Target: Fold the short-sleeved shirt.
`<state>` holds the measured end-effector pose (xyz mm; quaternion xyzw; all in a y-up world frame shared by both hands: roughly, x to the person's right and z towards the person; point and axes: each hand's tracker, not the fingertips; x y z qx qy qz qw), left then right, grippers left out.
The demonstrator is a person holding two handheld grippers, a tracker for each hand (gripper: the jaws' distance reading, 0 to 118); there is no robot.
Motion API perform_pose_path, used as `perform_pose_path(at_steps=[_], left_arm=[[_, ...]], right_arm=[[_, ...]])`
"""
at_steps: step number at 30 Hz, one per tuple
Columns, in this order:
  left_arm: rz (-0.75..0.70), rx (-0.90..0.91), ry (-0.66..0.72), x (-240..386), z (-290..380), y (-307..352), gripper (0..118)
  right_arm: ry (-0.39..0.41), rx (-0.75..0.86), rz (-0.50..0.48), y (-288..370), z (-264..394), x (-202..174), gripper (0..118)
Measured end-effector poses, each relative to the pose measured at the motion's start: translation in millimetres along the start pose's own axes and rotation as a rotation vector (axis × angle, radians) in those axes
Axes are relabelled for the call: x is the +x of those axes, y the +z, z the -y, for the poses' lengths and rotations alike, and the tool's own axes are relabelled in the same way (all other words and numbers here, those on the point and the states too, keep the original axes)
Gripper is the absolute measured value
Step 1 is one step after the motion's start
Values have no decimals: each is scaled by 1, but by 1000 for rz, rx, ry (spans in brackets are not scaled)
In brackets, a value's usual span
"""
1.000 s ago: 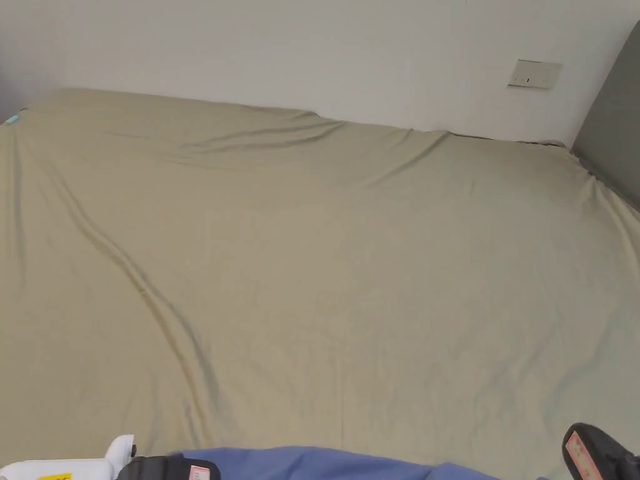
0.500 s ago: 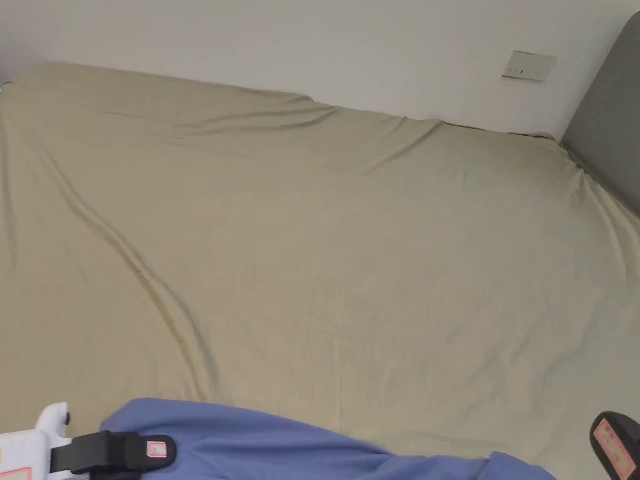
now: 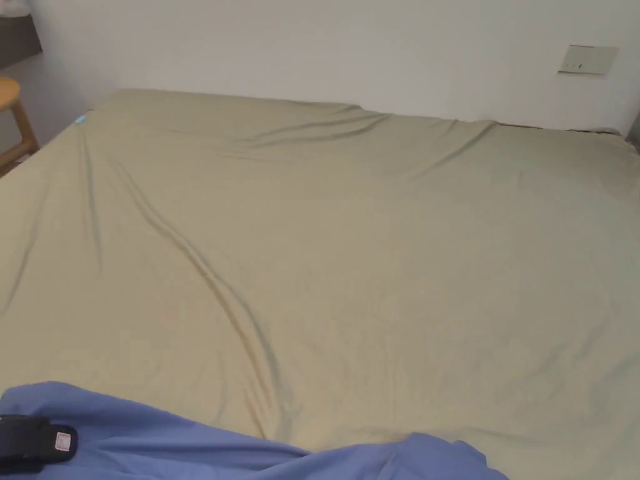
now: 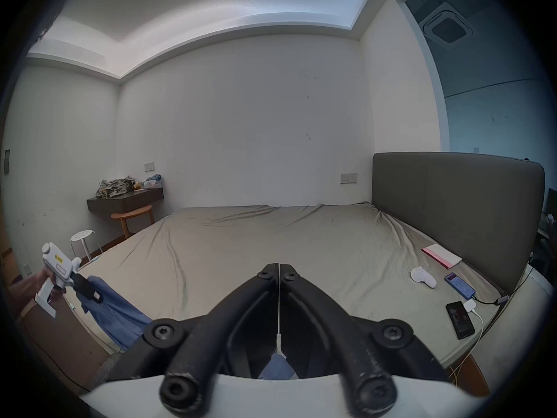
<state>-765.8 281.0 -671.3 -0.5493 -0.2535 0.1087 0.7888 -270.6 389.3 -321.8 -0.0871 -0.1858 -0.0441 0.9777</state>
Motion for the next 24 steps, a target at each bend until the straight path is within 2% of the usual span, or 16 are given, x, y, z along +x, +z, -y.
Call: perform_pose_path(at_steps=[3, 6, 8, 11, 13, 16, 17, 18, 19, 20, 22, 24], left_arm=[[-147, -64, -93, 41, -4, -22, 13], [-288, -71, -265, 93, 9, -62, 13], [-210, -121, -315, 118, 19, -94, 13], [-18, -222, -218, 142, 28, -136, 13], [-36, -246, -220, 151, 41, -170, 13], [-157, -157, -255, 163, 70, -199, 16], [-156, -101, -275, 165, 73, -193, 25], [-129, -71, -278, 165, 72, -183, 57], [-45, -46, -257, 165, 68, -168, 83], [32, -25, -222, 163, 65, -156, 91], [121, 68, -172, 161, 60, -122, 91], [108, 153, -165, 151, 52, -104, 91]], right_arm=[[-3, -4, -8, 1, 3, 1, 0], [-21, -7, -7, 4, 7, 3, 0], [-35, -9, 3, 7, 9, 7, 0], [-60, -21, 18, 12, 14, 15, 0], [-70, -30, 37, 16, 19, 22, 0], [-79, -39, 61, 23, 22, 34, 0], [-84, -42, 76, 25, 22, 38, 0], [-89, -44, 88, 26, 22, 41, 0], [-98, -43, 95, 28, 23, 46, 0], [-111, -40, 98, 30, 24, 51, 0], [-142, -39, 111, 33, 25, 59, 0], [-159, -21, 139, 37, 26, 64, 0]])
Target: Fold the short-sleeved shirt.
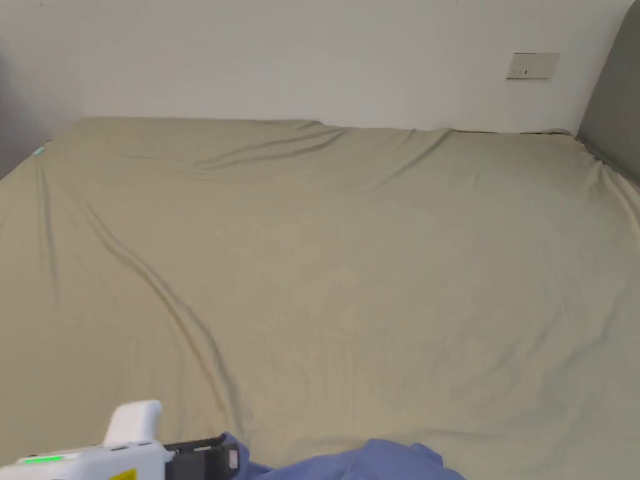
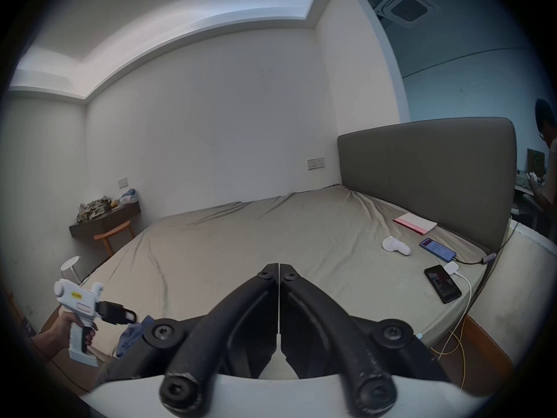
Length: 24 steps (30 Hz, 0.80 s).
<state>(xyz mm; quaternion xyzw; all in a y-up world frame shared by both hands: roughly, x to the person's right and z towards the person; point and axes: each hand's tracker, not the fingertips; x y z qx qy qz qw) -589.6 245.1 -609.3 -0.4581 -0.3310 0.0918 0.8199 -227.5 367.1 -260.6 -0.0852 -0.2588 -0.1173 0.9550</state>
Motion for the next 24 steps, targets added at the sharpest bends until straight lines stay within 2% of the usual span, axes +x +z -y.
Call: perform_pose_path(at_steps=[3, 4, 5, 6, 7, 8, 9, 13, 14, 17, 18, 19, 20, 21, 22, 23, 24], left_arm=[[-227, 106, 85, -8, -2, 4, 91], [-278, 113, 126, -13, -2, -5, 86], [-285, 4, 105, -15, -3, -16, 72], [-303, -58, 66, -13, 0, -30, 36], [-340, -90, 21, -13, 8, -50, 18], [-328, -88, -19, -6, 17, -60, 17], [-253, -120, -35, 1, 24, -66, 17], [-81, -209, 3, 33, 54, -94, 17], [-99, -213, -23, 42, 61, -97, 17], [-201, -139, -237, 58, 81, -97, 17], [-178, -146, -192, 56, 80, -96, 17], [-142, -142, -123, 49, 71, -89, 18], [-96, -142, -50, 40, 62, -81, 30], [-57, -123, 19, 30, 54, -73, 66], [0, -86, 95, 14, 43, -59, 89], [43, -51, 160, -5, 30, -44, 98], [69, -17, 209, -20, 21, -31, 98]], right_arm=[[-31, 14, 24, 4, 1, 10, 0], [-43, 17, 30, 6, 2, 13, 0], [-56, 17, 35, 7, 3, 15, 0], [-68, 13, 37, 8, 4, 18, 0], [-79, 7, 36, 9, 5, 22, 0], [-86, 1, 37, 10, 7, 25, 0], [-90, -4, 47, 10, 9, 27, 0], [-111, -27, 76, 15, 13, 30, 0], [-120, -31, 75, 16, 14, 31, 0], [-145, -45, 51, 18, 20, 35, 0], [-152, -58, 45, 17, 23, 34, 0], [-154, -73, 44, 14, 25, 34, 0], [-152, -79, 45, 13, 25, 31, 0], [-149, -82, 45, 13, 26, 29, 0], [-142, -83, 44, 13, 25, 27, 0], [-133, -80, 38, 13, 24, 26, 0], [-119, -76, 28, 13, 23, 25, 0]])
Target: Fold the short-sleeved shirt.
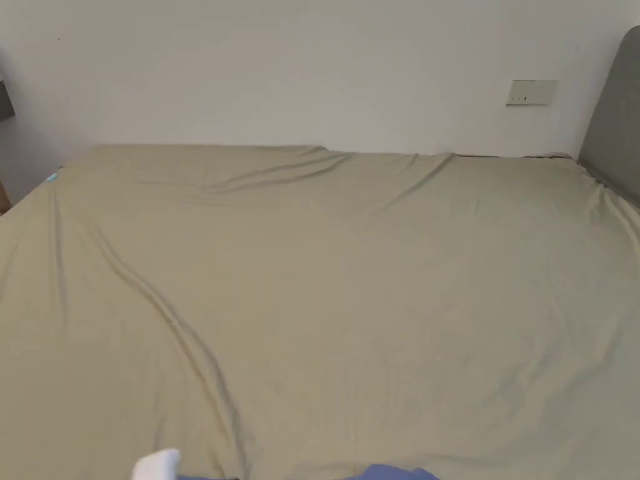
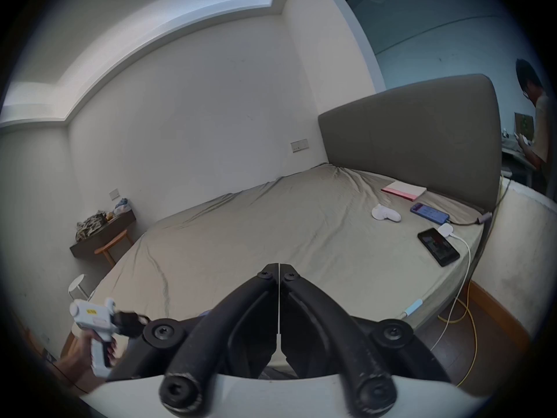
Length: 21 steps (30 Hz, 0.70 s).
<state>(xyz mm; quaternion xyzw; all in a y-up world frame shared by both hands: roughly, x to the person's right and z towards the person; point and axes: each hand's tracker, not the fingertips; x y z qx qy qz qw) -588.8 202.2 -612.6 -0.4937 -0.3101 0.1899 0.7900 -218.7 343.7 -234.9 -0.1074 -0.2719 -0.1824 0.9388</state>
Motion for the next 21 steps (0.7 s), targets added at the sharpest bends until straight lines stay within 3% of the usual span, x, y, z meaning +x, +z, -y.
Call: perform_pose_path(at_steps=[3, 6, 9, 11, 12, 13, 14, 16, 17, 19, 21], left_arm=[[-63, 40, 94, -33, -27, 25, 98], [-138, -162, 67, -70, -40, 17, 98], [29, -244, 129, -86, -30, -1, 102], [81, -136, 11, -84, -28, 5, 105], [183, -176, 60, -87, -29, 3, 98], [216, -248, 151, -87, -27, -5, 98], [87, -206, 125, -80, -23, -10, 96], [138, -162, 101, -72, -21, -1, 91], [138, -167, 123, -73, -23, 2, 85], [110, -174, 161, -76, -25, 12, 17], [122, -150, 154, -67, -18, 18, 17]], right_arm=[[97, 4, -24, -2, -9, -4, 0], [142, 12, -27, -4, -14, -5, 0], [148, 40, -71, 0, -12, -6, 0], [146, 42, -89, 3, -8, -9, 0], [148, 42, -99, 5, -5, -11, 0], [152, 39, -117, 7, -2, -12, 0], [154, 34, -127, 8, 1, -14, 0], [178, 11, -140, 8, 6, -18, 0], [193, 2, -143, 9, 8, -20, 0], [217, -14, -145, 8, 12, -24, 0], [230, -27, -160, 7, 12, -27, 0]])
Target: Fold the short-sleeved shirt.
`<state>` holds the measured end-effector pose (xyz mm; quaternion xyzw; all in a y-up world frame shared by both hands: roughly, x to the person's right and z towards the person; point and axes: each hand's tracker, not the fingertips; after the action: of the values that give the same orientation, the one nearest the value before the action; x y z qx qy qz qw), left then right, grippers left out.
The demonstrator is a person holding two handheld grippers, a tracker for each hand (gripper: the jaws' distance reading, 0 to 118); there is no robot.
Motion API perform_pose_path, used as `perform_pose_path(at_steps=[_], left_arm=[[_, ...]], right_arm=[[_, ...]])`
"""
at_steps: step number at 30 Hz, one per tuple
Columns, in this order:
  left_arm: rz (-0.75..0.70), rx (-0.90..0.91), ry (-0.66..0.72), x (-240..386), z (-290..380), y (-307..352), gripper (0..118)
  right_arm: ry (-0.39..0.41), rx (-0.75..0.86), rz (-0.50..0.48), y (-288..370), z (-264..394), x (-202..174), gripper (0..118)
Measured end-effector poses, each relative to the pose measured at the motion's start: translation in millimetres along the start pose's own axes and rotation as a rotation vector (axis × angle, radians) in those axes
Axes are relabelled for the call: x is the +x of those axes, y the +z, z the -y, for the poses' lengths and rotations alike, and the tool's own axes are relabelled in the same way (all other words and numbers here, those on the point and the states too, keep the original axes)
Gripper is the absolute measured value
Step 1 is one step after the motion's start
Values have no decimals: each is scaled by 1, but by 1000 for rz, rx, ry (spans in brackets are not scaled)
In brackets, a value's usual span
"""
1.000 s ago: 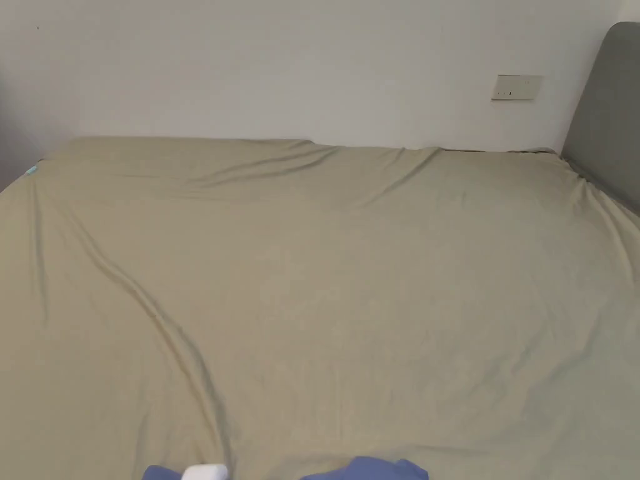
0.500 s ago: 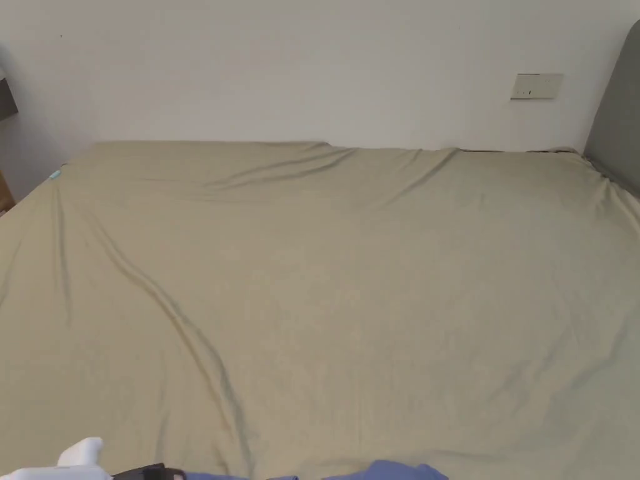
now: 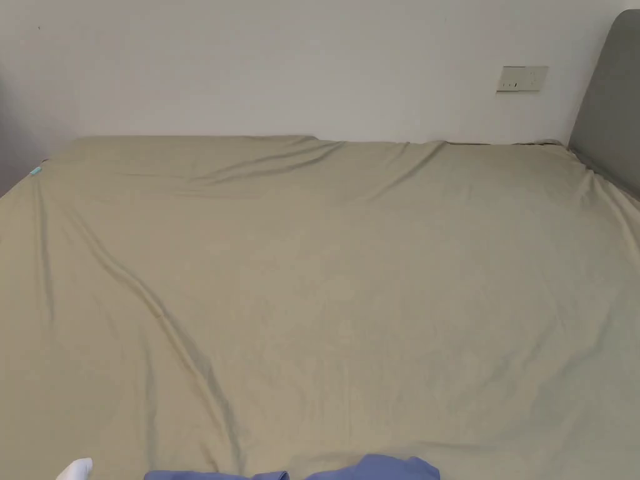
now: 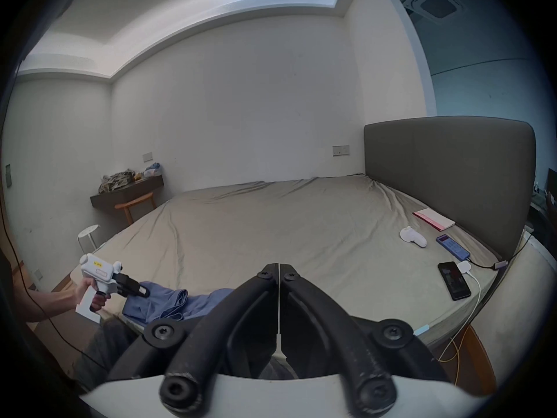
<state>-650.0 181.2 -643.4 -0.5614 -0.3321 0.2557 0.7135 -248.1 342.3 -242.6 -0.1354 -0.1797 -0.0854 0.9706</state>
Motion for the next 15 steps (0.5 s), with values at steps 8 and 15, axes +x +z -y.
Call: perform_pose_path(at_steps=[8, 15], left_arm=[[62, -90, 177, -8, -7, -26, 16], [-55, 11, 95, 1, -21, 18, 15]], right_arm=[[40, 36, -3, 2, -4, -10, 0], [20, 31, -21, 7, -6, -7, 0]])
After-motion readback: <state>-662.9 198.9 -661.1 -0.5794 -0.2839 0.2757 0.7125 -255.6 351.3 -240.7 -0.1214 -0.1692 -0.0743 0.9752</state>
